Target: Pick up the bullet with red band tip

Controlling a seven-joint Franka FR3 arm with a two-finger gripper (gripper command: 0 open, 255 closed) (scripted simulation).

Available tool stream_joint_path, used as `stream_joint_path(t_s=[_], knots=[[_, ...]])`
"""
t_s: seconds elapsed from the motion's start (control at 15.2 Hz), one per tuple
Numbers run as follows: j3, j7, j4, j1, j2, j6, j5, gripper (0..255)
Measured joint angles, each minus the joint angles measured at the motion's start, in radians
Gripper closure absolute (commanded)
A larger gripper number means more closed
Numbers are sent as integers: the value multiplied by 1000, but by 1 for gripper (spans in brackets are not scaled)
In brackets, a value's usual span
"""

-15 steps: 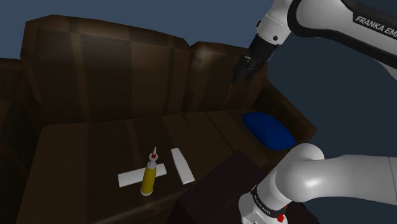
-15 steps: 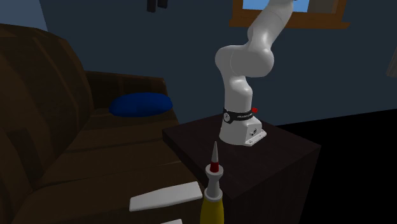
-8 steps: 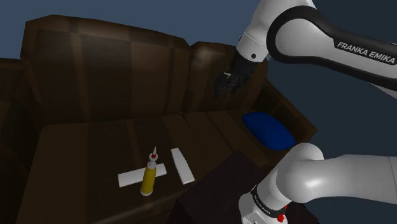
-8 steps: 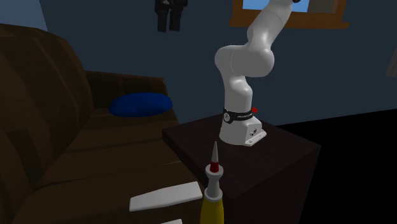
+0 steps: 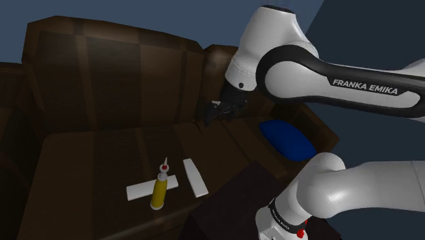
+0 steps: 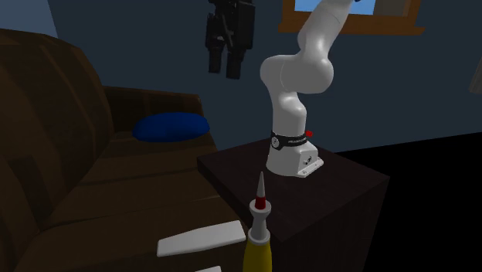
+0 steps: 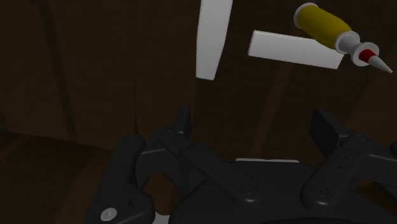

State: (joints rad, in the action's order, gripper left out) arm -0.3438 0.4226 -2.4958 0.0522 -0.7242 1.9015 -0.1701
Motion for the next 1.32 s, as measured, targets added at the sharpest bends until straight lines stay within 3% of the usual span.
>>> stream_joint_path(t_s=[0.59,0.99,1.32], knots=[[-228,240,3,-3,224,225,-45,0],[-389,436,80,-55,433,348,28,0],[-428,488,59,-72,496,422,67,0]])
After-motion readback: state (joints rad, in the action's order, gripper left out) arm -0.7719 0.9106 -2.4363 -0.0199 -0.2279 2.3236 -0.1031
